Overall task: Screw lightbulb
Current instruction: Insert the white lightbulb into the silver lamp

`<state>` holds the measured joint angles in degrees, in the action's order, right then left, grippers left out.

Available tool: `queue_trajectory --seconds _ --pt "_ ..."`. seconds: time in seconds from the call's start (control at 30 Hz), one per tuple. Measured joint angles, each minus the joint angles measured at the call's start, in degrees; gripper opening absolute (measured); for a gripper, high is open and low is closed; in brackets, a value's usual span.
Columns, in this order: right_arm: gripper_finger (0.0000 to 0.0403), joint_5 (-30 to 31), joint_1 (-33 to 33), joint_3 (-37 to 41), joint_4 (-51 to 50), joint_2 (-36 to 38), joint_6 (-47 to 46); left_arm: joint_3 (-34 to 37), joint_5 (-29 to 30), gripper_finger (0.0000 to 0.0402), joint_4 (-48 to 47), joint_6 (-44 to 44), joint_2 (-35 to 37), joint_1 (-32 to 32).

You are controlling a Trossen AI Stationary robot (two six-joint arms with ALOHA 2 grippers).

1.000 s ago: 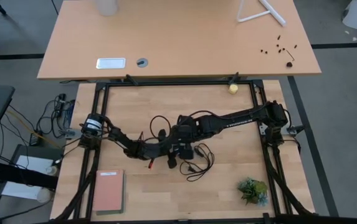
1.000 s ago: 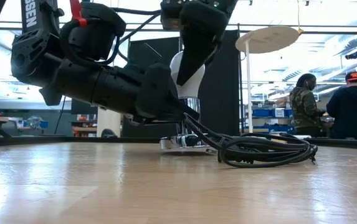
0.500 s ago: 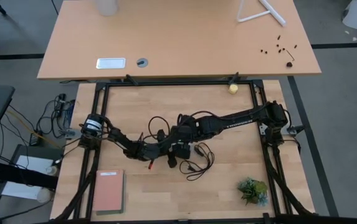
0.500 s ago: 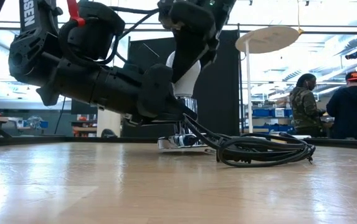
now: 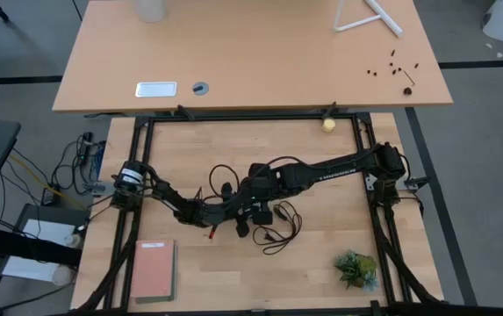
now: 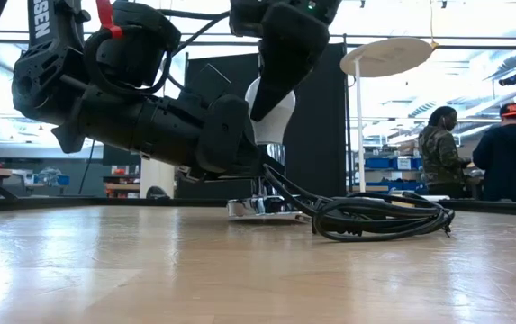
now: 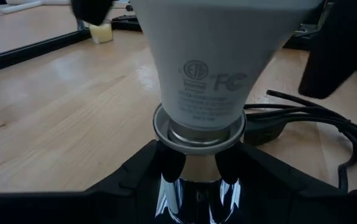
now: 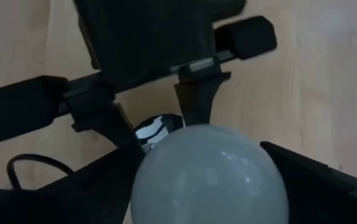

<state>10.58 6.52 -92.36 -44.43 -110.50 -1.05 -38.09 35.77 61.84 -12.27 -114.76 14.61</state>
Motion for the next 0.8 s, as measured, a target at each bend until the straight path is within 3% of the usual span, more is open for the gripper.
queue_trajectory --seconds 0.47,0.8 --pt "0.0342 -3.5 0.6 -0.2 -0.7 0.0 26.6 0.0 -1.0 0.0188 -0.1 1.5 0.0 0.0" --pt "0.0341 -6.2 -0.2 -0.2 -1.8 0.0 30.2 0.0 -2.9 0.0188 -0.1 2.5 0.0 0.0"
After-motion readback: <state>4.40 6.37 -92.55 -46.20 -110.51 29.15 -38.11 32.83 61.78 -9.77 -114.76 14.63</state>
